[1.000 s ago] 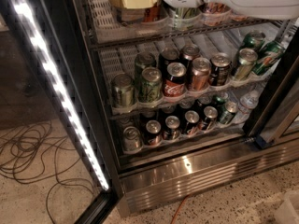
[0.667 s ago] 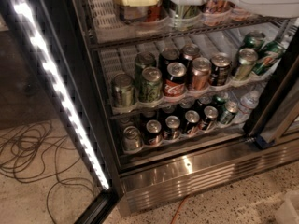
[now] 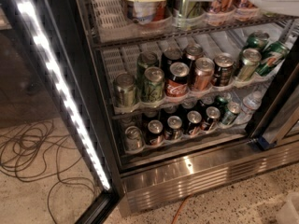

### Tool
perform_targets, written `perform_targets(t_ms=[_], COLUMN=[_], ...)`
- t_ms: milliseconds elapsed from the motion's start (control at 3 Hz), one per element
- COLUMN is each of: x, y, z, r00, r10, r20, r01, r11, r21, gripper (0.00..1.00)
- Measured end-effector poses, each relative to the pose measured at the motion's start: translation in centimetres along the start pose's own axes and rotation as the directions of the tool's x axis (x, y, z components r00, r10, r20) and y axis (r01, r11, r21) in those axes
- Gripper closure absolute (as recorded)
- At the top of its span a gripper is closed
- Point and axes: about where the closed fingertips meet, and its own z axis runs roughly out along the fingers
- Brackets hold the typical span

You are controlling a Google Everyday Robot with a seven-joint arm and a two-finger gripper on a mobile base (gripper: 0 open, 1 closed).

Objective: Pick blue plastic bottle from top shelf of fridge

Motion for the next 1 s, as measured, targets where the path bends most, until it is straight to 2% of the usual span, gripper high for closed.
perform_targets(t_ms=[1000], x=[0.6], y=[0.4], z=[-1.0], r00=[1.0], r10=[0.015], r20=[-0.005], r01=[-0.015], r11=[0.9999], r21=[0.009], gripper=[1.0])
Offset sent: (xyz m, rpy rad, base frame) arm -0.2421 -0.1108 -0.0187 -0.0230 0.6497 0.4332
